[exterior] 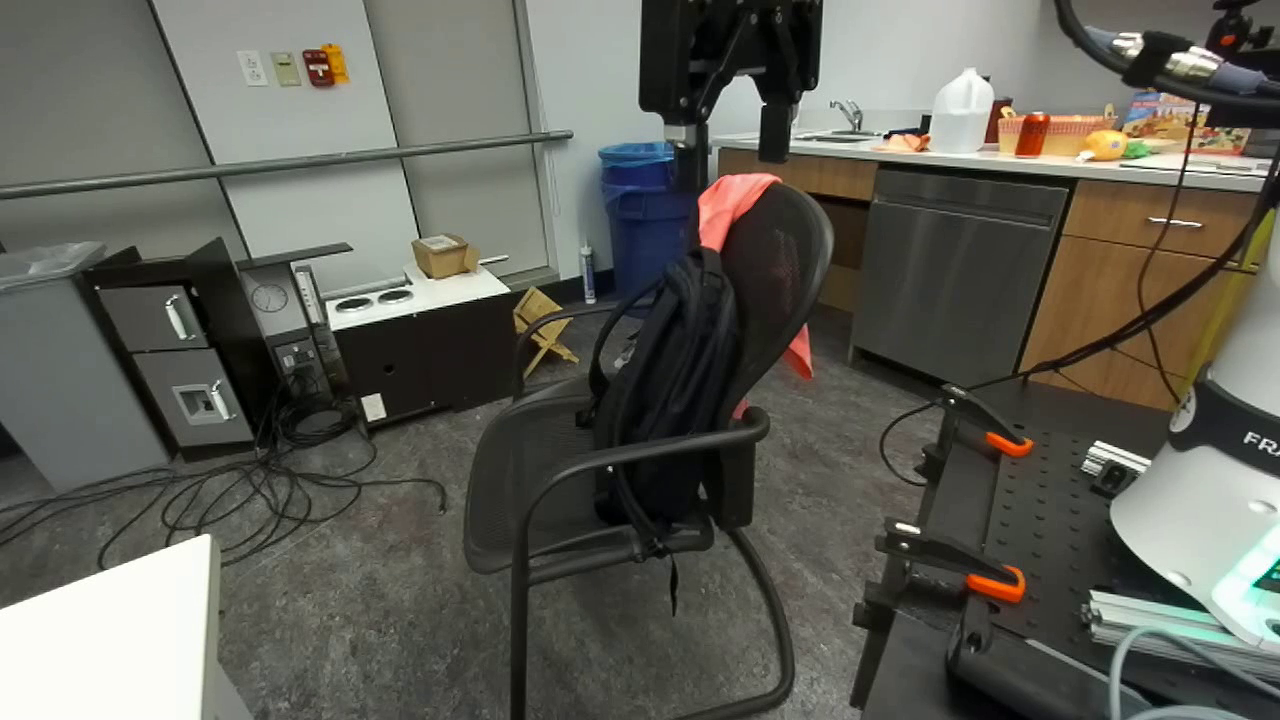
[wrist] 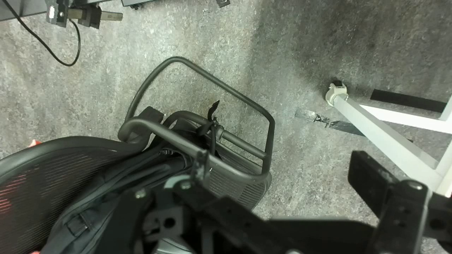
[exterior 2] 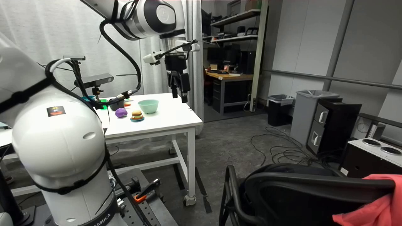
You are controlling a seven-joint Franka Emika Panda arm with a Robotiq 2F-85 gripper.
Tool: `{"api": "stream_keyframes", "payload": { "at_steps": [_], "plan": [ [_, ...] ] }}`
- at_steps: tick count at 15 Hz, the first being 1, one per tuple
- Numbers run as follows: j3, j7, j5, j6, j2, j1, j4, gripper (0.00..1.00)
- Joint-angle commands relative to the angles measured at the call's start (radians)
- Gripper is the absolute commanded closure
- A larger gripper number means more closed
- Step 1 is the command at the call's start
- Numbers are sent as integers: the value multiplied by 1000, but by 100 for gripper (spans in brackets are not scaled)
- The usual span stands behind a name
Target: Remove the orange cloth from the head rest and put it on the sink
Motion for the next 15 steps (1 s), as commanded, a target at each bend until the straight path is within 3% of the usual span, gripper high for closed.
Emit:
{"api": "stream_keyframes", "payload": {
  "at_steps": [1, 7, 15],
  "plan": [
    [-14, 7, -9, -1, 3, 15, 1, 0],
    [-41, -1, -42, 6, 48, -17, 39, 0],
    [-117, -10, -174, 35, 132, -94, 116, 0]
  ]
}}
